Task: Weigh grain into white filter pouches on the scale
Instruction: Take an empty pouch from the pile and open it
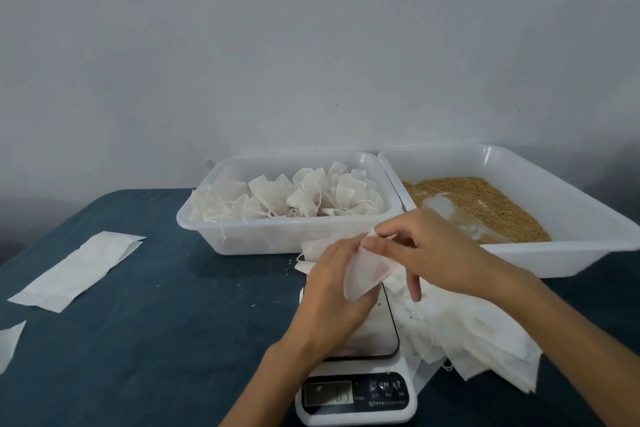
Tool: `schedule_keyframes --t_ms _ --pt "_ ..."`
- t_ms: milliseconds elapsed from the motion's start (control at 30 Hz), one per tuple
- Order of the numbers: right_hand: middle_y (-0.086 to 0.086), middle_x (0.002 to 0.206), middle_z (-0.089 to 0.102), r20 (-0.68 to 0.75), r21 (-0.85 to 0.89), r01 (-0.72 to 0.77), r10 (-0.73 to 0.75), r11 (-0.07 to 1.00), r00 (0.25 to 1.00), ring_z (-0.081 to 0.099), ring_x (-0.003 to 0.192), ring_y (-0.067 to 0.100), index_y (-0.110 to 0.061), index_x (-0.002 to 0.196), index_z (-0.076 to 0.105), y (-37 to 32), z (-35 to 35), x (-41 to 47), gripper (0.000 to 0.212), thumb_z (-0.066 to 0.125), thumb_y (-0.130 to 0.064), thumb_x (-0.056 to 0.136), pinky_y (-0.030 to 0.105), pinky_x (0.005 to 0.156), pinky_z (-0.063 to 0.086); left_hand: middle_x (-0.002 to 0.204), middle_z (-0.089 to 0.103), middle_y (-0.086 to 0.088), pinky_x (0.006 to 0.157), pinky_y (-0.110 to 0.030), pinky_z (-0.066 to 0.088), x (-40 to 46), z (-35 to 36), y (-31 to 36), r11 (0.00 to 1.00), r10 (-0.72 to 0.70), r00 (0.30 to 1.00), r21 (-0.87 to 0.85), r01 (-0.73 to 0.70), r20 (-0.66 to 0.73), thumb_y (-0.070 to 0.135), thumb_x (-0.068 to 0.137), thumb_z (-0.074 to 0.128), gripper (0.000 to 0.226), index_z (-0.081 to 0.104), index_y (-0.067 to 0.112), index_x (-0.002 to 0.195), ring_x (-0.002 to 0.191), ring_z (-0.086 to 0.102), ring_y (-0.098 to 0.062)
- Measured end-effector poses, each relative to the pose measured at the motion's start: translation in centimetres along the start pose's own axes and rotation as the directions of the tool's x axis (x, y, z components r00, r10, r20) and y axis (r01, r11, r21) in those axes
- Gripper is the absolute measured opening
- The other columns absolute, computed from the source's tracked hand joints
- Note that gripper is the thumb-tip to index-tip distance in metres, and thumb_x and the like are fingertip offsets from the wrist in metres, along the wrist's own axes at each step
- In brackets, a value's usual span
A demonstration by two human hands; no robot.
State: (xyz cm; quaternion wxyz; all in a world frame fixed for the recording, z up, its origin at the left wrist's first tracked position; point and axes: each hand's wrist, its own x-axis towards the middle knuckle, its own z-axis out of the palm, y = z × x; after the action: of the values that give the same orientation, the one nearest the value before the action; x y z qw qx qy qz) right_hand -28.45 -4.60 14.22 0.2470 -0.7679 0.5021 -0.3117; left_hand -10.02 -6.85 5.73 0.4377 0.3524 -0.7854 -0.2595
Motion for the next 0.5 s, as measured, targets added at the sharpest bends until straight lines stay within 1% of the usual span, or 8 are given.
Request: schedule_keyframes --t_ms 67,133,200,300,333,400,433,500 --pt "0.013 0.062 0.06 0.068 -0.014 -0.03 0.031 0.999 0.997 0.068 0.044 0.019 -0.033 0.072 0.066 -1.1 -0.8 0.0 0.042 0.05 -0.065 0.094 0.013 0.042 0.034 0.124 0.067 0.017 0.096 -0.028 0.051 -0.1 0.0 0.3 0.997 -0.055 0.998 -0.052 0.055 -0.001 0.02 0.089 0.07 0.048 0.06 0.031 0.134 0.116 0.062 -0.004" --pt "0.001 0.075 0.072 0.078 -0.042 -0.067 0.071 0.997 0.994 0.068 0.044 0.019 -0.026 0.075 0.068 -2.3 -1.8 0.2 0.051 0.047 -0.071 0.089 0.015 0.042 0.041 0.118 0.07 0.015 0.093 -0.033 0.053 -0.1 -0.1 0.7 0.989 -0.087 0.996 -0.118 0.091 0.033 0.017 0.086 0.065 0.047 0.062 0.028 0.132 0.111 0.064 -0.008" --pt "-0.006 0.087 0.076 0.159 -0.062 -0.142 0.15 0.988 0.976 0.07 0.048 0.022 -0.024 0.086 0.07 -3.4 -2.5 0.5 0.06 0.043 -0.077 0.082 0.021 0.046 0.049 0.115 0.07 0.014 0.091 -0.024 0.052 -0.3 -0.1 1.2 0.978 -0.093 0.993 -0.18 0.105 0.073 0.014 0.085 0.064 0.047 0.062 0.029 0.129 0.109 0.065 -0.009" --pt "-0.009 0.087 0.076 0.342 -0.175 -0.213 0.262 0.961 0.902 0.071 0.052 0.023 -0.019 0.102 0.07 -4.9 -2.5 0.9 0.076 0.035 -0.082 0.078 0.029 0.056 0.056 0.112 0.069 0.017 0.087 -0.012 0.047 -0.6 0.1 1.7 0.966 -0.116 0.989 -0.222 0.134 0.092 0.021 0.086 0.065 0.039 0.061 0.033 0.123 0.108 0.063 -0.006" --pt "-0.008 0.089 0.076 0.383 -0.214 -0.206 0.275 0.955 0.882 0.072 0.053 0.023 -0.017 0.104 0.071 -5.3 -2.2 1.1 0.079 0.033 -0.082 0.079 0.031 0.058 0.057 0.113 0.07 0.017 0.086 -0.011 0.047 -0.6 0.2 1.7 0.962 -0.122 0.988 -0.232 0.142 0.099 0.024 0.086 0.065 0.034 0.062 0.033 0.119 0.109 0.064 -0.005" --pt "-0.007 0.099 0.075 0.425 -0.252 -0.2 0.294 0.947 0.856 0.073 0.057 0.024 -0.012 0.103 0.072 -5.7 -1.8 1.8 0.082 0.032 -0.081 0.08 0.03 0.057 0.056 0.111 0.071 0.01 0.087 -0.016 0.05 -0.6 0.3 1.7 0.945 -0.125 0.985 -0.287 0.154 0.116 0.024 0.088 0.064 0.025 0.063 0.027 0.113 0.109 0.066 -0.007" --pt "-0.006 0.101 0.076 0.435 -0.251 -0.199 0.294 0.947 0.851 0.074 0.059 0.025 -0.012 0.101 0.073 -5.7 -1.8 2.1 0.082 0.033 -0.081 0.081 0.029 0.056 0.056 0.109 0.072 0.008 0.088 -0.018 0.052 -0.6 0.3 1.7 0.932 -0.127 0.985 -0.325 0.159 0.119 0.022 0.089 0.063 0.023 0.063 0.023 0.112 0.108 0.067 -0.007" --pt "-0.007 0.104 0.077 0.456 -0.206 -0.178 0.255 0.962 0.852 0.075 0.061 0.026 -0.016 0.098 0.076 -5.5 -2.5 2.6 0.08 0.033 -0.082 0.085 0.027 0.055 0.053 0.106 0.074 0.009 0.087 -0.015 0.051 -0.6 0.2 1.8 0.912 -0.147 0.984 -0.371 0.176 0.104 0.016 0.09 0.065 0.024 0.064 0.022 0.114 0.107 0.069 -0.005"
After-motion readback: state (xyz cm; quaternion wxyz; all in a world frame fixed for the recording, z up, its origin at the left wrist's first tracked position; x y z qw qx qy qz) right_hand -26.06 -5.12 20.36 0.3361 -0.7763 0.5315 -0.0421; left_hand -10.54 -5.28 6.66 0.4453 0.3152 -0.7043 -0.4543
